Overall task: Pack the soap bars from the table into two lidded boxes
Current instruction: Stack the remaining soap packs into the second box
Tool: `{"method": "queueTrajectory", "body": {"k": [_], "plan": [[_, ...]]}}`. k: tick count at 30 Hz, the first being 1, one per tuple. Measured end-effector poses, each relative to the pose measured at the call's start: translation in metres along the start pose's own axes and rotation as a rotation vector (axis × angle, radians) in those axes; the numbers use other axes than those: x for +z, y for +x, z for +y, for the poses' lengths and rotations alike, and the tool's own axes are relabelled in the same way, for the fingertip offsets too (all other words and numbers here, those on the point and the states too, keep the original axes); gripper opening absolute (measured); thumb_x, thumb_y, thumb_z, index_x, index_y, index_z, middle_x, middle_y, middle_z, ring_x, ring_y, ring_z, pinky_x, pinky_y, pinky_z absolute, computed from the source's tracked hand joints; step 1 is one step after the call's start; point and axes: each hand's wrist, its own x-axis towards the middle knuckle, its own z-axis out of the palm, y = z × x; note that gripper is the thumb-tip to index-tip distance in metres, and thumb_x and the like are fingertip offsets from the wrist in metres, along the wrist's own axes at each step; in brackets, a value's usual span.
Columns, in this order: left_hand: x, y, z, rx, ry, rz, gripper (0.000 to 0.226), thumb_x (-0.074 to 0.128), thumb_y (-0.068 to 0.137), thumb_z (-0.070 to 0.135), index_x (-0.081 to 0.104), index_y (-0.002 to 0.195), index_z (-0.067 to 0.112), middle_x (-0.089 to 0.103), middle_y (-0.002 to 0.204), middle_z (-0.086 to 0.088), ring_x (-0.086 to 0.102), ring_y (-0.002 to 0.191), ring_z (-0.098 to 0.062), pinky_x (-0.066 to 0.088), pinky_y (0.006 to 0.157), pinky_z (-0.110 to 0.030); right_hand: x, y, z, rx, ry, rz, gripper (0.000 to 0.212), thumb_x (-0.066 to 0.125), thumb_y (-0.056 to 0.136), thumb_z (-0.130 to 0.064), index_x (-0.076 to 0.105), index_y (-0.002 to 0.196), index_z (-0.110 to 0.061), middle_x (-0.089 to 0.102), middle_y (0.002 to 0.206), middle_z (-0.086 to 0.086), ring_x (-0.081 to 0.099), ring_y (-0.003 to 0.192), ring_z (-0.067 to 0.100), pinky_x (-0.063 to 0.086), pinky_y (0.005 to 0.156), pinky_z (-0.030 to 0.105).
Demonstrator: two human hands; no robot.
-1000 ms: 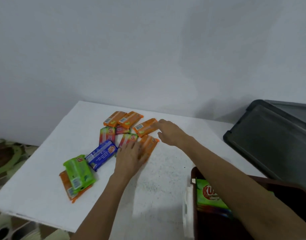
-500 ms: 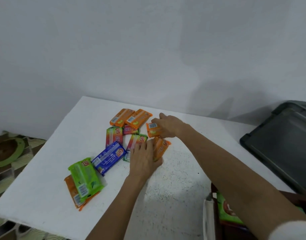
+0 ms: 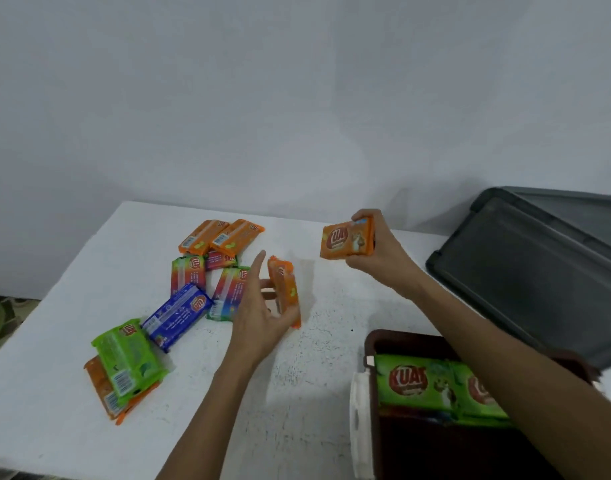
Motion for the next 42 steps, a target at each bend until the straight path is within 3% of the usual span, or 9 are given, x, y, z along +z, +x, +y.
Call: {"method": "queueTrajectory", "body": {"k": [4,7,12,18,23,29,34,39,42], "plan": [[0.001,-0.023,0.037,0.109,-0.303,0.022,0.097,0.079,0.077,0.01,0.021,0.141,0.055,0.042,0.136,0.02,0.059,0.112,-0.008,0.054,0.079,-0.018,-0.028,-0.061,-0.012,0.023,0.259,0.07,0.063,0.07,0.076,0.007,0.042,0.122,-0.027,0.059,0.119,0.008,0.068,0.103,0.025,0.058,0.086,0.041],[0.005,-0.044,0.062,0.161,-0.398,0.027,0.081,0.077,0.077,0.003,0.037,0.137,0.04,0.054,0.113,0.035,0.061,0.107,-0.002,0.055,0.083,-0.021,-0.046,-0.112,-0.022,0.039,0.344,0.066,0.061,0.063,0.08,0.013,0.044,0.125,-0.024,0.059,0.12,0.012,0.067,0.107,0.027,0.058,0.087,0.041],[0.021,-0.078,0.085,0.119,-0.504,0.001,0.071,0.078,0.072,0.002,0.048,0.129,0.031,0.064,0.105,0.021,0.065,0.1,-0.003,0.055,0.079,-0.02,-0.068,-0.191,-0.03,0.043,0.316,0.053,0.064,0.065,0.08,0.013,0.042,0.128,-0.022,0.062,0.115,0.01,0.069,0.101,0.027,0.058,0.077,0.031],[0.047,-0.107,0.084,0.057,-0.557,-0.021,0.066,0.077,0.074,-0.001,0.05,0.129,0.024,0.064,0.111,-0.002,0.066,0.1,-0.012,0.055,0.078,-0.022,-0.073,-0.252,-0.009,0.107,0.252,-0.018,0.063,0.071,0.079,0.008,0.045,0.123,-0.029,0.062,0.115,-0.001,0.067,0.107,0.023,0.058,0.08,0.034],[0.06,-0.125,0.084,0.032,-0.566,-0.013,0.064,0.075,0.077,-0.001,0.049,0.13,0.026,0.062,0.114,0.0,0.065,0.1,-0.006,0.054,0.079,-0.02,-0.066,-0.269,0.014,0.199,0.2,-0.137,0.053,0.073,0.079,0.007,0.05,0.118,-0.02,0.059,0.124,0.007,0.065,0.113,0.021,0.057,0.089,0.046],[0.065,-0.133,0.086,0.03,-0.535,0.003,0.064,0.074,0.078,-0.001,0.047,0.131,0.024,0.06,0.113,0.006,0.064,0.097,0.002,0.053,0.073,-0.015,-0.049,-0.26,0.04,0.249,0.174,-0.274,0.042,0.067,0.084,0.006,0.053,0.12,-0.011,0.066,0.12,0.011,0.067,0.111,0.022,0.055,0.094,0.042],[0.066,-0.134,0.085,0.039,-0.494,-0.007,0.065,0.075,0.078,0.002,0.046,0.131,0.026,0.058,0.115,0.009,0.062,0.098,0.004,0.053,0.075,-0.016,-0.036,-0.251,0.061,0.278,-0.03,-0.394,0.048,0.068,0.085,0.002,0.053,0.127,-0.017,0.065,0.122,0.006,0.067,0.107,0.016,0.056,0.092,0.034],[0.067,-0.134,0.085,0.039,-0.483,-0.018,0.065,0.074,0.079,0.003,0.044,0.131,0.029,0.055,0.117,0.012,0.06,0.098,0.008,0.053,0.072,-0.014,-0.027,-0.25,0.075,0.154,-0.636,-0.42,0.048,0.068,0.088,-0.013,0.049,0.13,-0.025,0.057,0.132,0.002,0.058,0.114,0.017,0.047,0.086,0.023],[0.067,-0.134,0.086,0.039,-0.481,-0.031,0.067,0.074,0.078,0.002,0.044,0.132,0.027,0.055,0.118,0.009,0.061,0.099,0.006,0.053,0.072,-0.014,-0.023,-0.246,0.075,0.148,-0.698,-0.481,0.05,0.065,0.09,-0.013,0.044,0.133,-0.023,0.054,0.136,0.006,0.056,0.117,0.023,0.049,0.088,0.029]]}}
